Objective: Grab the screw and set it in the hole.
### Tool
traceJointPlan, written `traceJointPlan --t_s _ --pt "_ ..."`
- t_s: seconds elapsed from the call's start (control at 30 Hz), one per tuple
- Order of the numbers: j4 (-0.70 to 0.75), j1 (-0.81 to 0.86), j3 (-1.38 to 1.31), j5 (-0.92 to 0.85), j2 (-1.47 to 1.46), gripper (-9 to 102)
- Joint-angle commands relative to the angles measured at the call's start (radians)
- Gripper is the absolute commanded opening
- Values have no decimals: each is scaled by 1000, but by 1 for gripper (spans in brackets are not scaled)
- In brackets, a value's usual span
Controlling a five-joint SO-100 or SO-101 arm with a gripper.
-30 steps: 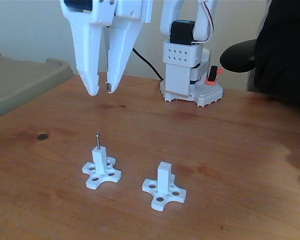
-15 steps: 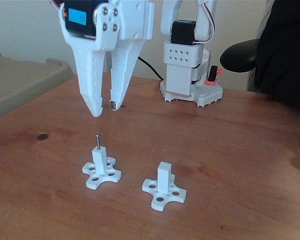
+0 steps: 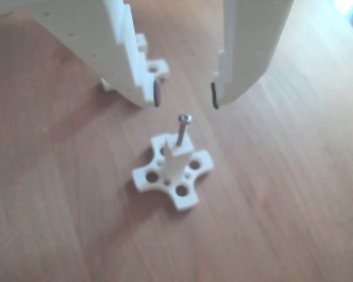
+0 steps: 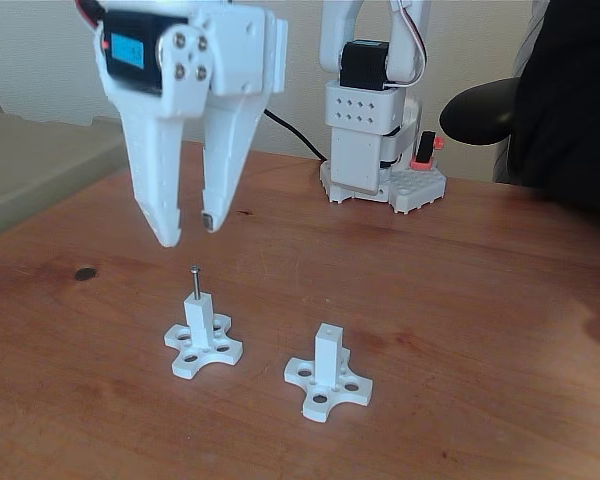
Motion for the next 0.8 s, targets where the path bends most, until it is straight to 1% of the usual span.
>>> traceJointPlan --t_s 0.0,0.4,0.77 --pt "3 -18 -110 -3 5 11" --pt "-8 -17 -150 -3 -44 11" --pt "21 -15 -187 0 -87 11"
